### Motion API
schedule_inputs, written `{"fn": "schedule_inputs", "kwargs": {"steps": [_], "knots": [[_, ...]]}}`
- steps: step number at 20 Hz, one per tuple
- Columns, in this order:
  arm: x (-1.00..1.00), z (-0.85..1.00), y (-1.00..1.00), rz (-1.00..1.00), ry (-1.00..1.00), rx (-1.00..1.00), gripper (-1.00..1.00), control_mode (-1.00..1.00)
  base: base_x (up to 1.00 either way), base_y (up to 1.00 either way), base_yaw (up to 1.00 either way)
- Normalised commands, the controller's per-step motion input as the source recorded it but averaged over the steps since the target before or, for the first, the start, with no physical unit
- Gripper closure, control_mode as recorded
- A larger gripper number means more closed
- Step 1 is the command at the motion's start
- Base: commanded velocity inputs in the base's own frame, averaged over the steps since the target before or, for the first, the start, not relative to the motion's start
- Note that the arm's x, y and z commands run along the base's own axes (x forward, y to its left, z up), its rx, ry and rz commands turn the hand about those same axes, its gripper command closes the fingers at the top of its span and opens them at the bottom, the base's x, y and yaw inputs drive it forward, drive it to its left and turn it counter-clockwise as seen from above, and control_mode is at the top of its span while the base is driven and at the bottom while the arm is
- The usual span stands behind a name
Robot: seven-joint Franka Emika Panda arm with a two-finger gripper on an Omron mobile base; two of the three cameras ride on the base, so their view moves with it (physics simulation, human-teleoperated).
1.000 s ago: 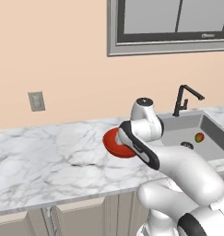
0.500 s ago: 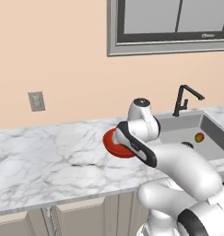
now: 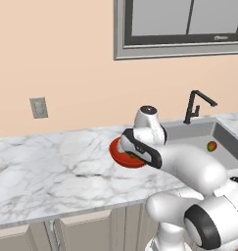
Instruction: Pick the tangerines from the cabinet and place them in one bowl. Pick the mango from the sink and place it in the other bowl.
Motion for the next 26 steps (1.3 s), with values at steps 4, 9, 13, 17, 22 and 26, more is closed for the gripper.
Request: {"fn": "schedule_inputs", "kwargs": {"steps": [4,9,13,17,22,26], "knots": [[0.04,-0.22,0.13,0.0,0.0,0.0,1.0,-1.0,0.0,0.0,0.0],[0.11,-0.16,0.04,0.0,0.0,0.0,1.0,-1.0,0.0,0.0,0.0],[0.2,-0.12,0.0,0.0,0.0,0.0,1.0,-1.0,0.0,0.0,0.0],[0.22,-0.13,0.0,0.0,0.0,0.0,1.0,-1.0,0.0,0.0,0.0],[0.2,-0.18,0.0,0.0,0.0,0.0,1.0,-1.0,0.0,0.0,0.0],[0.18,-0.2,0.0,0.0,0.0,0.0,1.0,-1.0,0.0,0.0,0.0]]}}
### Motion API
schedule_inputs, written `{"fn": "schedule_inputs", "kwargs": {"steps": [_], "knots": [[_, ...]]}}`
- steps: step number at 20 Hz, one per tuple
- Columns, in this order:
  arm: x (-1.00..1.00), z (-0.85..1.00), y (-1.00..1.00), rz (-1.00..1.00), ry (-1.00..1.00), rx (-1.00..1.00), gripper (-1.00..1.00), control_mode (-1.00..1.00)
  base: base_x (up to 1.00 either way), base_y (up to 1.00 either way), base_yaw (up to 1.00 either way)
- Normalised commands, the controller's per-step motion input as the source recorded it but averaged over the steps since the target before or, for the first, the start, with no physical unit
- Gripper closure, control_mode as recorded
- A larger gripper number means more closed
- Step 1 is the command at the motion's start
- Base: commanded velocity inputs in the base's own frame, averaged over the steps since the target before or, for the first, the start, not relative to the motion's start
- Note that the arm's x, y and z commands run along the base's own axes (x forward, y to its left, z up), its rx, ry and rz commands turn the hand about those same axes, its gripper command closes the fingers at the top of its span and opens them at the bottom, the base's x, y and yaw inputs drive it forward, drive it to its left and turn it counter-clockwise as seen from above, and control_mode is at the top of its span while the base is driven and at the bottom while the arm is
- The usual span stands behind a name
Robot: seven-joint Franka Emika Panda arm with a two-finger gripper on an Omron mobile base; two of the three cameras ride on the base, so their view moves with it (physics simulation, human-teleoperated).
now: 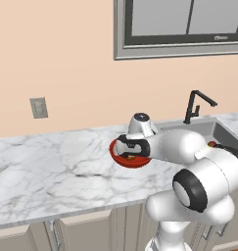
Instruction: Pick the tangerines from the cabinet and place them in one bowl. Pick the mango from the sink and place it in the other bowl.
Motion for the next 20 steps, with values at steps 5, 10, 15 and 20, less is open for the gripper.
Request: {"fn": "schedule_inputs", "kwargs": {"steps": [5,10,15,20], "knots": [[0.18,-0.18,0.0,0.0,0.0,0.0,1.0,-1.0,0.0,0.0,0.0],[0.17,-0.17,0.0,0.0,0.0,0.0,-1.0,-1.0,0.0,0.0,0.0],[0.13,-0.13,0.0,0.0,0.0,0.0,-1.0,-1.0,0.0,0.0,0.0],[0.13,-0.04,0.0,0.0,0.02,0.0,-1.0,-1.0,0.0,0.0,0.0]]}}
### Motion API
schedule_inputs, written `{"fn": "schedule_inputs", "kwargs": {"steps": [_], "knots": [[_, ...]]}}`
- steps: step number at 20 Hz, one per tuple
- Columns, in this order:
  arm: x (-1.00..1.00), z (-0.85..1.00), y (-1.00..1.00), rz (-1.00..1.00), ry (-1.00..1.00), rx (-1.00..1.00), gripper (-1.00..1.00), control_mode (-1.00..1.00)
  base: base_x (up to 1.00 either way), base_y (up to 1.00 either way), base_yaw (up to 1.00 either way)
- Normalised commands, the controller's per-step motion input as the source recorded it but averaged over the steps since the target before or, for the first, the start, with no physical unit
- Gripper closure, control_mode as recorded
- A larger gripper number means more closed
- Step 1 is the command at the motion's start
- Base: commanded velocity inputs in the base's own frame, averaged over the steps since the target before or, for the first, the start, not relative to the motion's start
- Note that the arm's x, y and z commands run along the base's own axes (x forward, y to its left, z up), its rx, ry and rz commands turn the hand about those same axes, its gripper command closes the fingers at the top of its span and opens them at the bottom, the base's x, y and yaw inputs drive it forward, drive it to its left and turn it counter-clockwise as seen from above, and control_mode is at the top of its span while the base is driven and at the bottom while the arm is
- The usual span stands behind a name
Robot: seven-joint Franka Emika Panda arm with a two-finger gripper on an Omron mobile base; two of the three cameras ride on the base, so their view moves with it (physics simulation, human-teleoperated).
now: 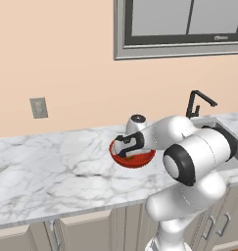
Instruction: Pick the tangerines from the cabinet and place them in one bowl. Pick the mango from the sink and place it in the other bowl.
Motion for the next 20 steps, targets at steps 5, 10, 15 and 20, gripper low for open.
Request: {"fn": "schedule_inputs", "kwargs": {"steps": [5,10,15,20], "knots": [[0.04,0.16,0.0,0.0,0.04,0.0,-1.0,-1.0,0.0,0.0,0.0],[0.0,0.34,-0.05,0.0,0.0,0.0,-1.0,-1.0,0.0,0.0,0.0],[-0.05,0.31,-0.14,0.0,0.0,0.0,-1.0,-1.0,0.0,0.0,0.0],[-0.16,0.31,-0.22,0.0,0.0,0.0,-1.0,-1.0,0.0,0.0,0.0]]}}
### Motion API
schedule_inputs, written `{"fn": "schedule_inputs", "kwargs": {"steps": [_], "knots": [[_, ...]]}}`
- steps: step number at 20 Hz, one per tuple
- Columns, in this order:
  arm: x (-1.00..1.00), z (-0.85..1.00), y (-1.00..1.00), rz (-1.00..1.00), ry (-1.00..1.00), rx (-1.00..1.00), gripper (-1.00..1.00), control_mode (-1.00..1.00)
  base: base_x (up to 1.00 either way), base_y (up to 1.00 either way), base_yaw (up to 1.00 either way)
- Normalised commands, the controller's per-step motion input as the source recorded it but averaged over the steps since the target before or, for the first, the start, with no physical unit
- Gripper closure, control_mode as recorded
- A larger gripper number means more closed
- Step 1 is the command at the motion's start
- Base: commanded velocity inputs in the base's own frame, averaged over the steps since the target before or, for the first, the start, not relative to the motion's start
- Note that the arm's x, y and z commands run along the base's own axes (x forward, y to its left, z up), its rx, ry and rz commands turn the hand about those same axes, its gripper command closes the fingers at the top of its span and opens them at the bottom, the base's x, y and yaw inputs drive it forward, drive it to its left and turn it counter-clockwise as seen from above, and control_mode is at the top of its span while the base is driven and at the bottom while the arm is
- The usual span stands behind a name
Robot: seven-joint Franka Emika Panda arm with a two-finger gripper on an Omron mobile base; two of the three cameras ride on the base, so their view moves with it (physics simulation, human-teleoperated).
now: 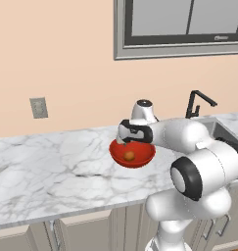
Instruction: Pick the tangerines from the cabinet and place them in one bowl. Pick the mango from the sink and place it in the other bowl.
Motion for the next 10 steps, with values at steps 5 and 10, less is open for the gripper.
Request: {"fn": "schedule_inputs", "kwargs": {"steps": [5,10], "knots": [[-0.23,0.36,-0.19,-0.01,-0.01,0.0,-1.0,-1.0,0.0,0.0,0.0],[-0.32,0.27,-0.12,-0.01,-0.07,0.0,-1.0,-1.0,0.0,0.0,0.0]]}}
